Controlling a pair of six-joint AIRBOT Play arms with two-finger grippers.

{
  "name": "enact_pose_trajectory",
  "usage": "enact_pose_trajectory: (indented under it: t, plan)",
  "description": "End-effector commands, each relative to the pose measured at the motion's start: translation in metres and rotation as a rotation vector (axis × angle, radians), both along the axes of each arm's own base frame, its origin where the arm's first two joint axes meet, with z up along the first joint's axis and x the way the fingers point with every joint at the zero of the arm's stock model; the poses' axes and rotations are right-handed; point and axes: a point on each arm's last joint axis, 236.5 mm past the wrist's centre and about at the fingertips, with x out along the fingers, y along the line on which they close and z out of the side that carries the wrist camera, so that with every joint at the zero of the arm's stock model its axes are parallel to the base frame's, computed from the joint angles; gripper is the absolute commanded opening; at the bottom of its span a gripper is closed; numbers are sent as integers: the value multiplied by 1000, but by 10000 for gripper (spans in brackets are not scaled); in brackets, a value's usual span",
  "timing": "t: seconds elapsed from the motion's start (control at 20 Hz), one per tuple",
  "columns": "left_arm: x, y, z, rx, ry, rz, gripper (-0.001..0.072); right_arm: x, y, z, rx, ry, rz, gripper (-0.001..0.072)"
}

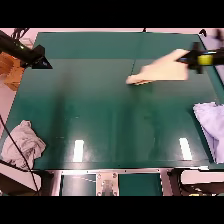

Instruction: Fold the shirts.

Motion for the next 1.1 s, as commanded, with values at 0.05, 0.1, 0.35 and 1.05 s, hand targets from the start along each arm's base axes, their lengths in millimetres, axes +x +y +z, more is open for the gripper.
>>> enact_pose_trajectory:
  t: [0.05, 0.1, 0.35, 1.05]
  plan:
    - [-2, 0, 0, 0, 6, -3, 22, -77, -151, 17, -13, 39, -336, 20]
    - [-1, 0, 0, 0, 6, -3, 22, -95, -176, 14, -8, 53, -398, 20]
    - [-1, 0, 0, 0, 6, -2, 22, -160, -221, 5, 58, 136, -505, 20]
    - [-4, 0, -1, 1, 13, -8, 22, -337, -236, -59, -79, 800, -823, 20]
